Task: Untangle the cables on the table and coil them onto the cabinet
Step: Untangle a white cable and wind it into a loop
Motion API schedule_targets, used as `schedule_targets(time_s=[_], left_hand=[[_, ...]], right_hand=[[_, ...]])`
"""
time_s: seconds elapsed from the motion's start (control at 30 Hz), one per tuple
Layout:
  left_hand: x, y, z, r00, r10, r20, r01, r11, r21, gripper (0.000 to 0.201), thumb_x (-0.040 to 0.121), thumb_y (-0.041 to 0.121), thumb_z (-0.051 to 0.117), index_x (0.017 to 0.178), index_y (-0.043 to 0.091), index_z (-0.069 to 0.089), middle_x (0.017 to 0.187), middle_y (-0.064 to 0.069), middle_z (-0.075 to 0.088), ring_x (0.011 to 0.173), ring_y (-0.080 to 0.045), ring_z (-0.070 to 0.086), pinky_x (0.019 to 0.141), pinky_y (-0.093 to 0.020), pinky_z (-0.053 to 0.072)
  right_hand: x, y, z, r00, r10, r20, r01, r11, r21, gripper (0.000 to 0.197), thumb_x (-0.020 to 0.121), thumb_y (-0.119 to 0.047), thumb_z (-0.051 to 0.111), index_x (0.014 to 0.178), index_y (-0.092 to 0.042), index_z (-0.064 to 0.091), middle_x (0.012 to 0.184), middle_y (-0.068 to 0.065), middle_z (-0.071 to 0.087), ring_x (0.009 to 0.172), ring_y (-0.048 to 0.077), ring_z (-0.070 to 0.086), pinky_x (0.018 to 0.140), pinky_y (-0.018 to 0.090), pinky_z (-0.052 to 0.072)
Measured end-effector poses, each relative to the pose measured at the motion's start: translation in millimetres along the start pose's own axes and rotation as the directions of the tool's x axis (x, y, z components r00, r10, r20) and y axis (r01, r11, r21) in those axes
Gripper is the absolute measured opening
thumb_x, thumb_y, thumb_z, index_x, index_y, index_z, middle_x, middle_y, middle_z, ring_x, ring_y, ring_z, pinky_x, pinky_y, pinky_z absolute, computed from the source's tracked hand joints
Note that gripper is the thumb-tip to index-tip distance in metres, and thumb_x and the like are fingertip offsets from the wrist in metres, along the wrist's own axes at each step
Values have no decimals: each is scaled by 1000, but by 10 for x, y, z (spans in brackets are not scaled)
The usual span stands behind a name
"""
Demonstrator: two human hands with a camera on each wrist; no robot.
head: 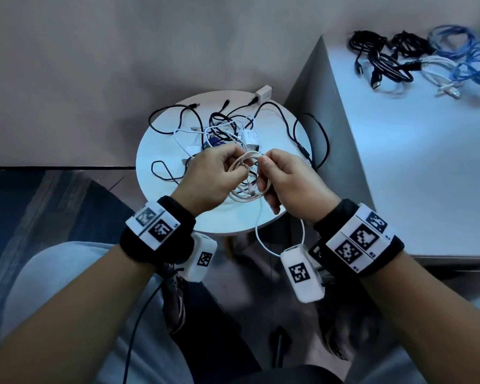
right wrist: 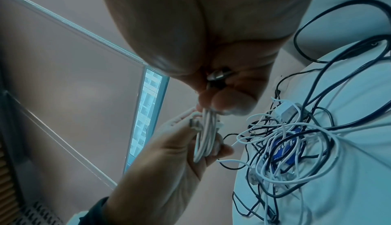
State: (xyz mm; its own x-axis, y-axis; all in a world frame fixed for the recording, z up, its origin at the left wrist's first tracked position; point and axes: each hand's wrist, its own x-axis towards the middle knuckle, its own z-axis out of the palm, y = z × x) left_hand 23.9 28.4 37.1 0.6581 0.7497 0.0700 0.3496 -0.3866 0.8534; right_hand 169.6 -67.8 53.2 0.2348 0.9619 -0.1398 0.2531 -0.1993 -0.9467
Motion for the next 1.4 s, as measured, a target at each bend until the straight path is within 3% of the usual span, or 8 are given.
schedule_targets(time_s=[0.13,0.3,0.43,0.57,0.83,1.07,1.23,1.4], left_hand=[[-12,-79,96,971,157,-181,-87,934,347,9,88,14,63,95,14,68,83,-1,58,74,-19,53,67,-38,46],[-3,-143,113,958,266,-106,-200,886,419,33,82,14,46,105,11,69,120,-10,55,113,-27,52,95,-41,47],[-10,-69,97,971,230,68,-237,966,108,40,80,-3,40,110,6,64,101,-5,60,89,-13,57,80,-28,47],[-43,6,52,982,166,87,-161,985,-58,28,99,10,50,123,16,62,103,5,66,102,-13,64,91,-31,51],[-5,6,20,967,216,-136,-207,975,80,28,105,29,52,96,8,68,80,-6,69,76,-24,64,71,-47,50],[-20,47,-15,976,192,-105,-178,976,126,35,103,33,48,83,7,61,62,-10,50,59,-24,46,58,-45,40],[16,54,-22,991,118,-56,-118,993,-6,46,100,38,47,78,-2,54,59,-14,43,56,-22,40,56,-40,36],[7,86,3,999,25,-37,-36,947,-320,46,101,31,47,87,-12,53,57,11,41,49,-9,36,49,-20,32]], right_hand=[[5,-5,34,999,0,43,-1,1000,27,28,107,-22,42,83,-10,50,65,1,57,40,14,47,39,27,41],[-8,2,36,998,7,65,-11,998,54,28,108,-21,42,90,-4,54,64,2,56,40,15,46,37,25,40],[-3,35,21,998,16,54,-19,998,56,28,108,-20,41,93,-3,57,64,2,55,40,16,48,37,25,40],[17,47,-14,998,56,32,-59,994,90,30,108,-23,40,91,-8,59,65,5,56,42,19,49,40,28,42],[-25,-59,-92,960,34,279,-121,946,302,29,103,1,32,107,-2,61,81,9,65,53,20,49,51,31,47],[-17,-57,-239,968,-237,88,252,888,-385,25,104,-12,48,116,-18,69,86,-2,71,63,-2,57,68,23,45],[5,31,-141,887,-455,-77,349,771,-532,21,98,-13,47,104,-12,67,91,-4,71,88,24,60,82,47,49],[11,79,-44,892,-407,-196,268,826,-496,10,95,-20,60,100,-21,69,91,-12,70,100,19,58,90,34,38]])
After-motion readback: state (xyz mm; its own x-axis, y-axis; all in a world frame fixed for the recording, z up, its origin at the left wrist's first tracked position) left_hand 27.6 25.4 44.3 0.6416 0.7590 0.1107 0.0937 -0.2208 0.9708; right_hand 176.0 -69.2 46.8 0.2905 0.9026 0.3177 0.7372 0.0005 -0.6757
